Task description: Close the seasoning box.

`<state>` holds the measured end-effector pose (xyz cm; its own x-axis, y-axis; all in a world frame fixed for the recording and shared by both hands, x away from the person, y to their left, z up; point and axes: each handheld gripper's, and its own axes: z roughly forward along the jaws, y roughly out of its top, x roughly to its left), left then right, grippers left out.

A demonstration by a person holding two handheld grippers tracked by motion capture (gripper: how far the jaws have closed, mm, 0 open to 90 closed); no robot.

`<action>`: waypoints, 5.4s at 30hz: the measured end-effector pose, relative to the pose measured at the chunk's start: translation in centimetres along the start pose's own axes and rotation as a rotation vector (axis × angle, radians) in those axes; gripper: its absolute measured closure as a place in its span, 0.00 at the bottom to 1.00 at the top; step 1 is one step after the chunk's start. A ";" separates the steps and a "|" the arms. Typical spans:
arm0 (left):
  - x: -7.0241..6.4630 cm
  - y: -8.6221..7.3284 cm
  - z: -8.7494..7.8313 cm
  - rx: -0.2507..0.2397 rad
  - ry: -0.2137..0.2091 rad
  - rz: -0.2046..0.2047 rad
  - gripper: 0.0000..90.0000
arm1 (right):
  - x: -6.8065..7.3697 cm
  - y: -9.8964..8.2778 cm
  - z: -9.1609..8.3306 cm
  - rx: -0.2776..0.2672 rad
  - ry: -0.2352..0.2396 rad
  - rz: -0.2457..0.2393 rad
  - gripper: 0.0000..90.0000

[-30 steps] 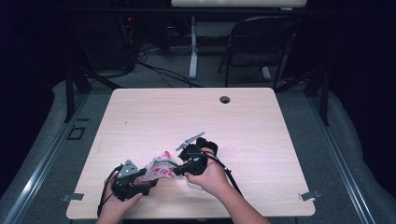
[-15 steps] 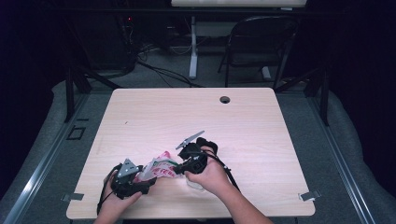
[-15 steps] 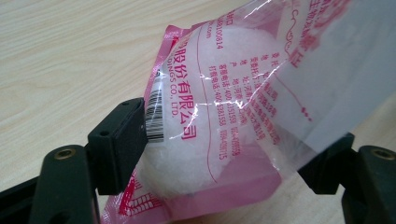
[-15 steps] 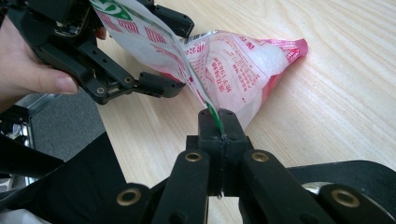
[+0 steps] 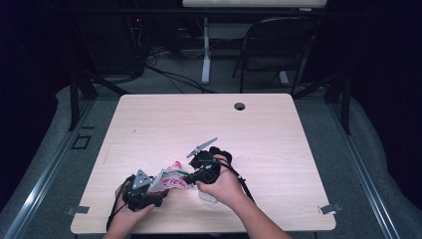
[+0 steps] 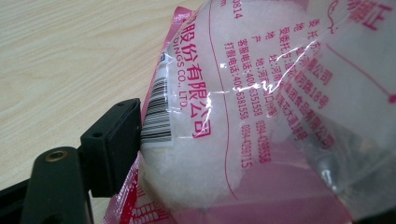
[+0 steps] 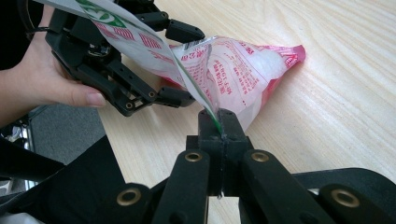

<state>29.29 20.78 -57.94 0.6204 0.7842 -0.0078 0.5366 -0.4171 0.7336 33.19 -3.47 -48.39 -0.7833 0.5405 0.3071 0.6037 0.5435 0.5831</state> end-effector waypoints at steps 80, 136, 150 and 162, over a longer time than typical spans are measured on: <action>-1.1 0.3 -0.7 -0.004 0.106 0.093 0.62 | -0.3 -0.1 -1.2 -0.060 -0.001 0.014 1.00; -1.1 1.0 -1.6 -0.067 0.107 0.052 0.64 | -2.0 -3.5 -6.5 -0.165 -0.047 0.050 0.66; -1.5 2.4 -2.7 -0.098 0.158 0.110 0.65 | -3.2 -5.4 -8.2 -0.220 -0.060 0.089 0.66; -2.4 3.6 -2.6 -0.111 0.217 0.195 0.65 | -3.6 -6.2 -8.0 -0.229 -0.066 0.097 0.66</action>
<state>28.31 18.59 -53.52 0.5623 0.7791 0.2772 0.3462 -0.5262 0.7767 31.06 -13.90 -47.04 -0.7072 0.6282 0.3245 0.6205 0.3315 0.7107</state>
